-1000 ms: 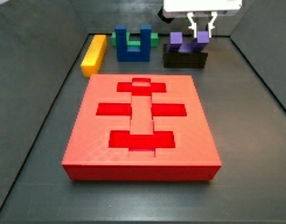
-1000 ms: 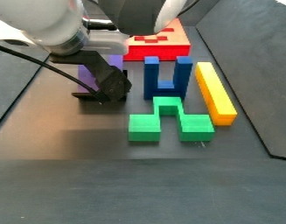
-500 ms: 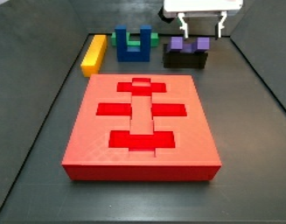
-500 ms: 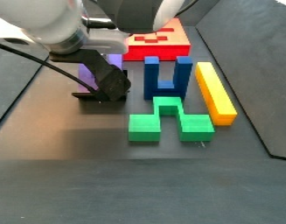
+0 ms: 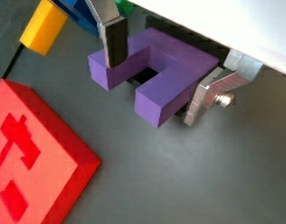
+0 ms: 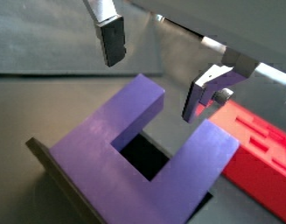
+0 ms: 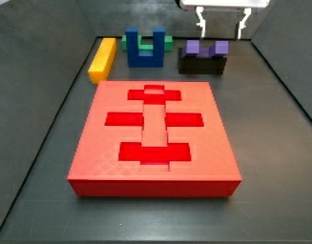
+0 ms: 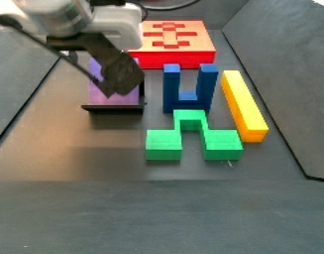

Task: Pick up the purple object. Move up. Place the purple object on the fixture. Regrasp the purple object. Move to above the board. Insert the purple object.
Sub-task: Regrasp the purple object.

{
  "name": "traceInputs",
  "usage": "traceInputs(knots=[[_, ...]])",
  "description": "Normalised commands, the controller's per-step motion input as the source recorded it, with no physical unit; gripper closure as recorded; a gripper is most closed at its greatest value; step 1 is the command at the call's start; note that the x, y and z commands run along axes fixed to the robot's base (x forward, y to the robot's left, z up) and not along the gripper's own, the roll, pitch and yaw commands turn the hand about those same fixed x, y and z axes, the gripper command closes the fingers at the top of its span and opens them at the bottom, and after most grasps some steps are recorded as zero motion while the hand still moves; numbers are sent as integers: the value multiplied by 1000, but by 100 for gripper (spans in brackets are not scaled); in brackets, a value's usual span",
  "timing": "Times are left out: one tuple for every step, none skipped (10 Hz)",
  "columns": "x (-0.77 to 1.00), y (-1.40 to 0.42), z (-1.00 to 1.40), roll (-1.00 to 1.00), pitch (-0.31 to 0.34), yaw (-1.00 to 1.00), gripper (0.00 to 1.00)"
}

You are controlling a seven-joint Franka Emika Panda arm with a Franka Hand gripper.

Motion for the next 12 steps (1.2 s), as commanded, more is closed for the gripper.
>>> traceInputs(knots=[[-311,-197,-46,1000,-317,223,0],[-423,-251,0,1000,-646,140,0],[-369,-203,220,1000,-811,106,0],[-369,-146,363,911,-840,114,0],[-340,-131,303,934,-891,109,0],[-317,-103,269,980,-874,126,0],[-117,-69,360,1000,-717,149,0],[34,-37,334,900,-280,97,0],[391,0,294,749,209,86,0],[569,-37,286,691,529,134,0],[626,-83,180,566,731,51,0],[594,0,100,617,774,129,0]])
